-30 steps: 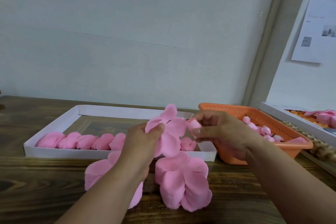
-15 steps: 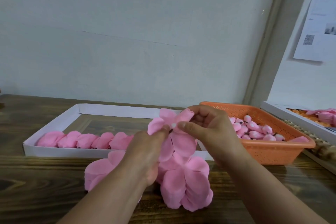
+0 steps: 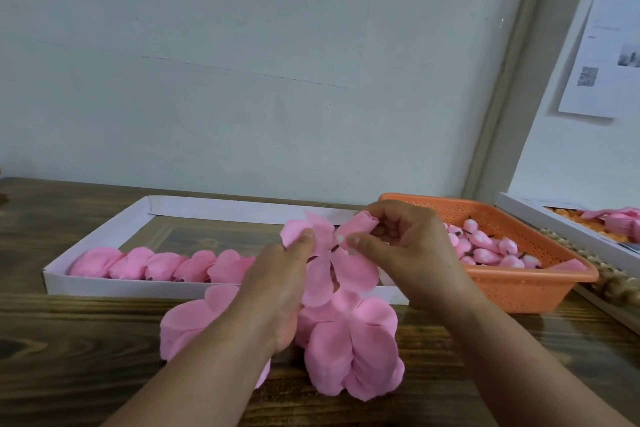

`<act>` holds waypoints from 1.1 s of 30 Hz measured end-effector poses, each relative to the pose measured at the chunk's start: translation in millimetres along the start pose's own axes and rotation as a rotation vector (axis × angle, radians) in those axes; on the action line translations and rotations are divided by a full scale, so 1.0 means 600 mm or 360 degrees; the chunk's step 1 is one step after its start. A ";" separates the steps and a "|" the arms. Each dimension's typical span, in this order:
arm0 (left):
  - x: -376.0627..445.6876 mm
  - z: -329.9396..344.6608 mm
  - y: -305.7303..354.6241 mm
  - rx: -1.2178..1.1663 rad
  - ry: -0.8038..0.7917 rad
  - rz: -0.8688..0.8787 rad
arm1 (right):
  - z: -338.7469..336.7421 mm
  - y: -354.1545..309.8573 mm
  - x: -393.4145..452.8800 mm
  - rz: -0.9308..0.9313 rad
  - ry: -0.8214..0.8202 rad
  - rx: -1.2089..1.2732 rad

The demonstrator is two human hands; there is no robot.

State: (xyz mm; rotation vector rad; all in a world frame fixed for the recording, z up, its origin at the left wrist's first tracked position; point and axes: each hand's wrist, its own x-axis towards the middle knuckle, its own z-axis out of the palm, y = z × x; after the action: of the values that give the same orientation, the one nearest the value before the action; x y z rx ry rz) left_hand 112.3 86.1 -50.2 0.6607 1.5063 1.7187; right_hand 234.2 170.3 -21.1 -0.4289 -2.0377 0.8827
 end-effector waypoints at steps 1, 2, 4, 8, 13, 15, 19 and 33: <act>0.000 0.001 0.000 0.0003 0.0001 0.0001 | 0.000 0.001 0.000 0.0001 -0.0006 0.0001; -0.001 0.001 0.000 -0.0004 0.0002 -0.0004 | -0.001 0.001 -0.001 0.0001 -0.0013 0.0003; -0.002 0.002 0.000 -0.0022 -0.0014 -0.0020 | 0.000 0.001 -0.003 0.0003 -0.0021 0.0002; -0.005 0.001 0.001 -0.0037 -0.0051 -0.0030 | 0.000 0.000 -0.005 0.0014 -0.0032 0.0060; -0.004 0.004 0.001 -0.0096 -0.0103 -0.0011 | 0.003 0.004 -0.006 0.0000 -0.0028 0.0042; -0.003 0.004 0.000 -0.0114 -0.0139 -0.0008 | 0.006 0.006 -0.008 0.0004 -0.0059 0.0004; -0.002 0.002 -0.002 -0.0138 -0.0192 -0.0007 | 0.003 0.009 -0.004 0.0060 -0.0086 -0.0203; -0.009 0.000 -0.005 -0.0137 -0.0461 -0.0018 | -0.003 0.013 -0.007 0.0156 -0.0070 0.0128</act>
State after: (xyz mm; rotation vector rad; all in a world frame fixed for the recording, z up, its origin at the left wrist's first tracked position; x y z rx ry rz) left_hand 116.1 81.7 -52.9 0.8150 1.2267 1.5920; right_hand 237.9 173.9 -28.7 -0.4715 -2.0271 1.0383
